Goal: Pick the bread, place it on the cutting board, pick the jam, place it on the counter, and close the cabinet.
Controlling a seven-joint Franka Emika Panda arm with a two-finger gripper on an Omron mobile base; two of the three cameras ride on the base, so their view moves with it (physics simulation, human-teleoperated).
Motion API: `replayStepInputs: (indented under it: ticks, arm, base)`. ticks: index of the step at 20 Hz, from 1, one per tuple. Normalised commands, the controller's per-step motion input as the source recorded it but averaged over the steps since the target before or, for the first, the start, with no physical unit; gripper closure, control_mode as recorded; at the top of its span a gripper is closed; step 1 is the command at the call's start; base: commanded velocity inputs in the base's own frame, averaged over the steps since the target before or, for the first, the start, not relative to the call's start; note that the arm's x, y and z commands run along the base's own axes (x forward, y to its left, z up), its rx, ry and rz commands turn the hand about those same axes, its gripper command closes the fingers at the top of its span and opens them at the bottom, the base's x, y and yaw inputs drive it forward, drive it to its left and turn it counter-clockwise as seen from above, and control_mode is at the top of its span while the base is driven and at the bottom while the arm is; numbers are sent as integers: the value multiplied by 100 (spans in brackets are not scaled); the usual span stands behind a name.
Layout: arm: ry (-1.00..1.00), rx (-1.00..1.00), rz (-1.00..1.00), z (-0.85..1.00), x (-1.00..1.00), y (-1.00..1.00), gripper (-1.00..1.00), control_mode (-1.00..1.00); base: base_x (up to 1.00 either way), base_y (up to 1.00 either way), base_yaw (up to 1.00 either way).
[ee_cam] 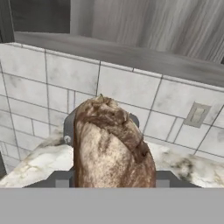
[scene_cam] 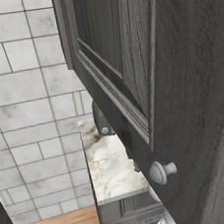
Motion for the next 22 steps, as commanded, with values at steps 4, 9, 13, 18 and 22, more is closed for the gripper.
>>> replayStepInputs:
  ticks: [4, 9, 13, 18, 22]
  arm:
    - [9, -7, -1, -22, 0, 0, 100, -100]
    - [2, -5, -1, -30, 0, 0, 100, -100]
    - [0, -5, 0, -37, 0, 0, 100, -100]
    - [0, -7, 0, -40, 0, 0, 100, -100]
    - [0, -7, 0, -35, 3, 0, 100, -100]
  base:
    - [0, 0, 0]
    - [0, 0, 0]
    - [0, 0, 0]
    - [0, 0, 0]
    - [0, 0, 0]
